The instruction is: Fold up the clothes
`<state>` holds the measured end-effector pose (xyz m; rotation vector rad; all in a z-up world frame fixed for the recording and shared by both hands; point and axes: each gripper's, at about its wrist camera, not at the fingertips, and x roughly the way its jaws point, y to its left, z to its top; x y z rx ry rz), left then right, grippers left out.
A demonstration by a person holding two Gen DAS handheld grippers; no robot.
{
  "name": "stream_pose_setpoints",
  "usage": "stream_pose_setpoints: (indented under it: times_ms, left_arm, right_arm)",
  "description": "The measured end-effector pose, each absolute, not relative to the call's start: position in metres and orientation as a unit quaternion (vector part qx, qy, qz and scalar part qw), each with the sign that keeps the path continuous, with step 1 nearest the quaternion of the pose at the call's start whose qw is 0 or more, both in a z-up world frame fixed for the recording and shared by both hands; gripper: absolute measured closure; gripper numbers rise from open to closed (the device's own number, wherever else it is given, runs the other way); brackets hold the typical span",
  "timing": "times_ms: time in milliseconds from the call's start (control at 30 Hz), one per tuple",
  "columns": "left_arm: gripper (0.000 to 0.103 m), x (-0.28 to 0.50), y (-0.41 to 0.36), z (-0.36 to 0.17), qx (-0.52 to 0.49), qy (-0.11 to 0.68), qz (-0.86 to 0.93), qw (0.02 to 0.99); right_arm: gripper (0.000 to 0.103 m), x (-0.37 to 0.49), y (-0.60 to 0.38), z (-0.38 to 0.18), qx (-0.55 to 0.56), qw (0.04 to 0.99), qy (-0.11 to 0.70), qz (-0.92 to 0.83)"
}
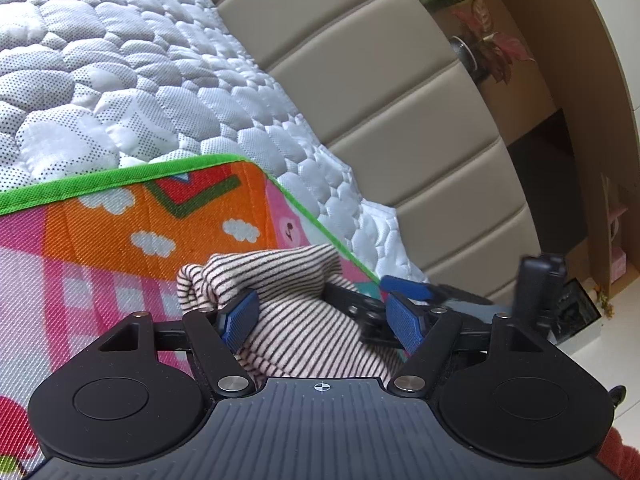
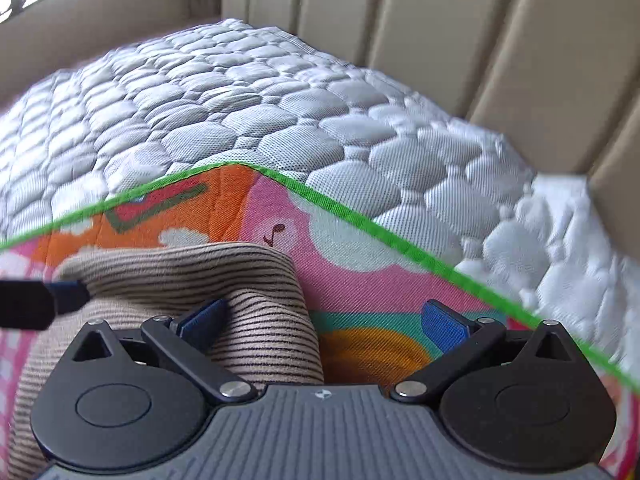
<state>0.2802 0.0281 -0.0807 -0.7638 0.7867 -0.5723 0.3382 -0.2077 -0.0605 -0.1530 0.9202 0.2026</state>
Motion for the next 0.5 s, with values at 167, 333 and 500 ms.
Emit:
stream_pose_setpoints:
  times_ms: [167, 333, 500]
  left_arm:
    - [0.027, 0.281, 0.029, -0.081, -0.363, 0.370, -0.272, 0.811]
    - [0.026, 0.282, 0.029, -0.080, -0.363, 0.370, -0.271, 0.811]
    - [0.025, 0.281, 0.028, -0.079, -0.359, 0.372, -0.272, 0.812]
  right_arm:
    - [0.000, 0.305, -0.232, -0.051, 0.013, 0.900, 0.426, 0.088]
    - [0.000, 0.241, -0.249, -0.034, 0.060, 0.913, 0.384, 0.122]
    - [0.000, 0.201, -0.239, -0.065, 0.015, 0.910, 0.395, 0.127]
